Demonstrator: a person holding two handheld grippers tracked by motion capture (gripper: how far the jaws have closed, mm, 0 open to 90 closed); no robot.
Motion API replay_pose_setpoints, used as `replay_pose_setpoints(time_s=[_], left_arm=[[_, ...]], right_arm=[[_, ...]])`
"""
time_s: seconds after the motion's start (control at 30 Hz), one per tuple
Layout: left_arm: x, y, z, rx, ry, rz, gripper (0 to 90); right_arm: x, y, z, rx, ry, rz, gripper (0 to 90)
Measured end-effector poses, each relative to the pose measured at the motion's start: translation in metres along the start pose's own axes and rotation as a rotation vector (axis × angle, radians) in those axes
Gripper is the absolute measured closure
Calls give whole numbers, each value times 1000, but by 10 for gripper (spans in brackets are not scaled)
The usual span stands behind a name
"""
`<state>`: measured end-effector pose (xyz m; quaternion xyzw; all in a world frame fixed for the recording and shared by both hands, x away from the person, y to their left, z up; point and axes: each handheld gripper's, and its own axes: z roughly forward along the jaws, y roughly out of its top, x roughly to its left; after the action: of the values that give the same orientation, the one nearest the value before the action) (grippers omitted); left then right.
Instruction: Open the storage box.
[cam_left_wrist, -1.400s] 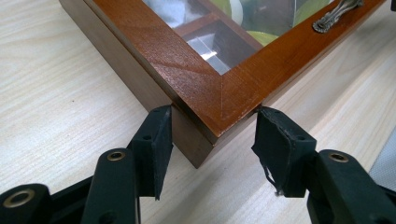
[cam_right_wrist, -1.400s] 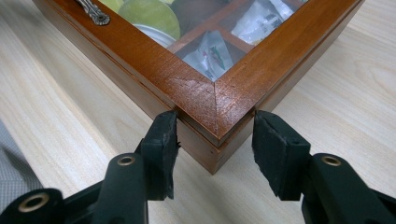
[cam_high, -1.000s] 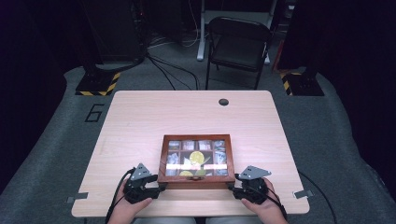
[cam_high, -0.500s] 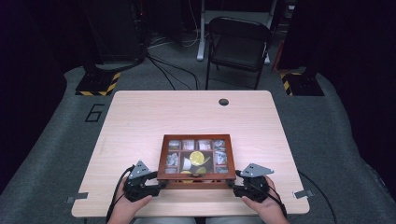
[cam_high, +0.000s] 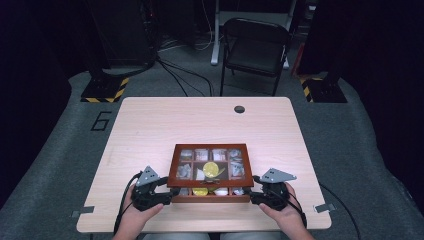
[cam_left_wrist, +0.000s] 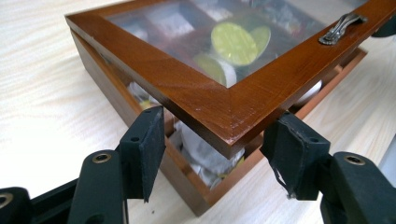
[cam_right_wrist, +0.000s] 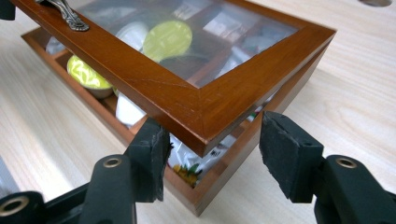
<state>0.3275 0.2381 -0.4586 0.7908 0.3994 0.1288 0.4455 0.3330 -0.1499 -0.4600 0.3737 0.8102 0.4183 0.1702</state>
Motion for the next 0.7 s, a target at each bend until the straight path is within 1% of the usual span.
replay_pose_setpoints(time_s=[0.03,0.07,0.2,0.23,0.37,0.5,0.57,0.63,0.67,0.7], left_arm=[[1,1,-1,-7,0,-1,393],[1,3,-1,-14,-4,-12,393],[3,8,-4,-25,-14,-12,393],[3,9,-4,-32,-15,-18,393],[6,15,-5,-31,-15,-19,394],[10,20,-6,-36,-21,-41,395],[13,23,-7,-39,-13,-22,395],[12,25,-7,-46,-14,-32,394],[12,27,-8,-53,-5,-26,394],[13,28,-8,-49,-8,-19,394]], right_arm=[[-1,1,-1,-7,8,1,429],[-1,3,-2,-9,0,-3,429],[-4,10,-6,-26,-2,-7,428],[-4,11,-6,-24,0,-8,428],[-4,18,-7,-29,-2,-27,429],[-4,26,-8,-36,-6,-40,427],[-6,29,-9,-37,-5,-39,429],[-8,32,-9,-42,3,-32,431],[-9,34,-10,-44,5,-30,432],[-9,35,-10,-44,5,-29,432]])
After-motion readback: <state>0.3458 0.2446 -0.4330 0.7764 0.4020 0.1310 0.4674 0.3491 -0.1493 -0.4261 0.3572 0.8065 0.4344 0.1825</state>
